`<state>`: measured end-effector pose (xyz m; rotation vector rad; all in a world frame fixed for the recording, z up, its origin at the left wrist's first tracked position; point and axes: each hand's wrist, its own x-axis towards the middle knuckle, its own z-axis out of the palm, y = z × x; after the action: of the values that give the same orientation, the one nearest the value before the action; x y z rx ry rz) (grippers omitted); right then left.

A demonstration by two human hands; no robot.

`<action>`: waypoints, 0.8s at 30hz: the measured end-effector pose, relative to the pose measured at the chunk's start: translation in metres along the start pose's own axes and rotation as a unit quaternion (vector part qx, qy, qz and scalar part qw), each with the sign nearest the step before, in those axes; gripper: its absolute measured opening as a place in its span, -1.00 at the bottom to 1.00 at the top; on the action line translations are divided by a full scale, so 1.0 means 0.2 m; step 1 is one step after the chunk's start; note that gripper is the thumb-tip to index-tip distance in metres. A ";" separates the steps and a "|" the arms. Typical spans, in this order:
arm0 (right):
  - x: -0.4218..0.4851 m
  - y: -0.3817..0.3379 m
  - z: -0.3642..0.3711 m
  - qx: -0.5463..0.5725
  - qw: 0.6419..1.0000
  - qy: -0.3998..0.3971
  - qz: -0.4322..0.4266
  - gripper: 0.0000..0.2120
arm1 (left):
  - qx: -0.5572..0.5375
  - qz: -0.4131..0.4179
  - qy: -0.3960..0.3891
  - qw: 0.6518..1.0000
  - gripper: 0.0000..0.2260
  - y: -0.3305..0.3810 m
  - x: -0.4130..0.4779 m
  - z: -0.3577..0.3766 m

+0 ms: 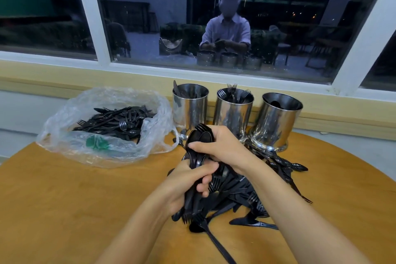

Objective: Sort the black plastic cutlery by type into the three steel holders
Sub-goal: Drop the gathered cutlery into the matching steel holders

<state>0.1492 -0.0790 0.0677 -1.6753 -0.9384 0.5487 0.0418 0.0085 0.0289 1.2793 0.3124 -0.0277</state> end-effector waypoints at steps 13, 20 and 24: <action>0.03 0.12 -0.04 0.199 0.967 0.160 0.021 -0.34 | 0.030 0.158 0.096 0.982 -0.69 -0.08 0.07 -0.01; 0.04 0.16 -0.03 0.141 0.982 0.127 0.021 -0.78 | 0.053 0.163 0.108 0.979 -0.71 -0.09 0.13 0.01; 0.06 0.17 -0.04 0.095 0.987 0.130 0.011 -0.83 | -0.034 0.115 0.109 0.987 -0.70 -0.09 0.16 0.00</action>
<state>0.1730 -0.0781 0.0395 -1.5428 -0.6577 0.4086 0.0695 0.0077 0.0038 1.2448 0.3484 0.3203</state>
